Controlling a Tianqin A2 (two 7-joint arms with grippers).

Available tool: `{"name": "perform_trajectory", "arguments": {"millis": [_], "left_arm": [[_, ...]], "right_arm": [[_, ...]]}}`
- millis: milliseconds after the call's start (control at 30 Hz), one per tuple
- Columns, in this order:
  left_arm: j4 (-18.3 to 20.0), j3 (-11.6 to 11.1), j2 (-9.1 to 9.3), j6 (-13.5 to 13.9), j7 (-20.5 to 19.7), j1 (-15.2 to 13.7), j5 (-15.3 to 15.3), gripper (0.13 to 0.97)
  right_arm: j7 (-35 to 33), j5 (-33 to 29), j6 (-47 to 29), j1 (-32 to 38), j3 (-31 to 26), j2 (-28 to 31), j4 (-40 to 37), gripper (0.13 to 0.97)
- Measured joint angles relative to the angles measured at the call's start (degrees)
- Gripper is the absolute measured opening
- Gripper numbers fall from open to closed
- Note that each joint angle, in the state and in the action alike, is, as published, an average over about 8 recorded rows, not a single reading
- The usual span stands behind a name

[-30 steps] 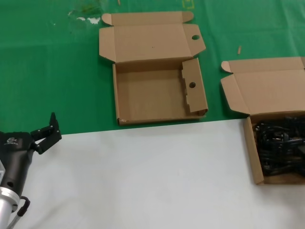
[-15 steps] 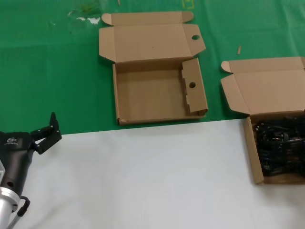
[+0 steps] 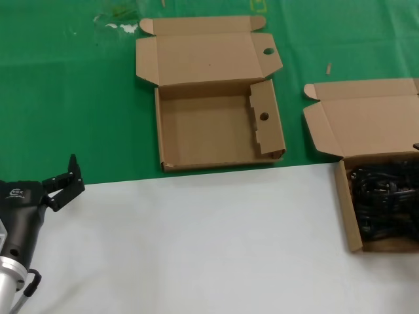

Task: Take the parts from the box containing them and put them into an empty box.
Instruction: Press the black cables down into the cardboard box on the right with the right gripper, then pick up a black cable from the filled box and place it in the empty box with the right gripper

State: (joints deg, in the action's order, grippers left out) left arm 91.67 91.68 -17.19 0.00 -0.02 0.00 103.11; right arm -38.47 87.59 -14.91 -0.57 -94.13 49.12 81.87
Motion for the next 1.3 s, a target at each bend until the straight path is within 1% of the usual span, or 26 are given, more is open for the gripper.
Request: {"name": "perform_trajectory", "arguments": {"millis": [100,367,400,667,800,1067,1100,1300], "left_arm": [[0.00,0.00,0.00,0.00,0.00,0.00,0.00,0.966],[0.00,0.00,0.00,0.00,0.00,0.00,0.00,0.966],[0.00,0.00,0.00,0.00,0.00,0.00,0.00,0.966],[0.00,0.00,0.00,0.00,0.00,0.00,0.00,0.966],[0.00,0.00,0.00,0.00,0.00,0.00,0.00,0.966],[0.00,0.00,0.00,0.00,0.00,0.00,0.00,0.966],[0.00,0.00,0.00,0.00,0.00,0.00,0.00,0.966],[0.00,0.00,0.00,0.00,0.00,0.00,0.00,0.966]], "right_arm": [[0.51,-0.25,0.19,0.40,-0.59,0.06,-0.29,0.929],[1.13,-0.26,0.55,0.91,-1.85,-0.18,-1.02,0.825],[1.20,-0.23,0.61,0.92,-1.98,-0.22,-1.08,0.825],[2.29,-0.32,1.25,0.50,-2.55,-0.19,-1.10,0.655],[3.05,-0.61,1.67,0.06,-2.70,-0.03,-0.85,0.655],[4.54,-1.36,2.43,-0.59,-3.04,0.11,-0.40,0.438],[4.74,-1.47,2.51,-0.64,-3.08,0.12,-0.37,0.438],[6.55,-2.76,2.94,-0.73,-3.42,0.15,-0.09,0.313]]}}
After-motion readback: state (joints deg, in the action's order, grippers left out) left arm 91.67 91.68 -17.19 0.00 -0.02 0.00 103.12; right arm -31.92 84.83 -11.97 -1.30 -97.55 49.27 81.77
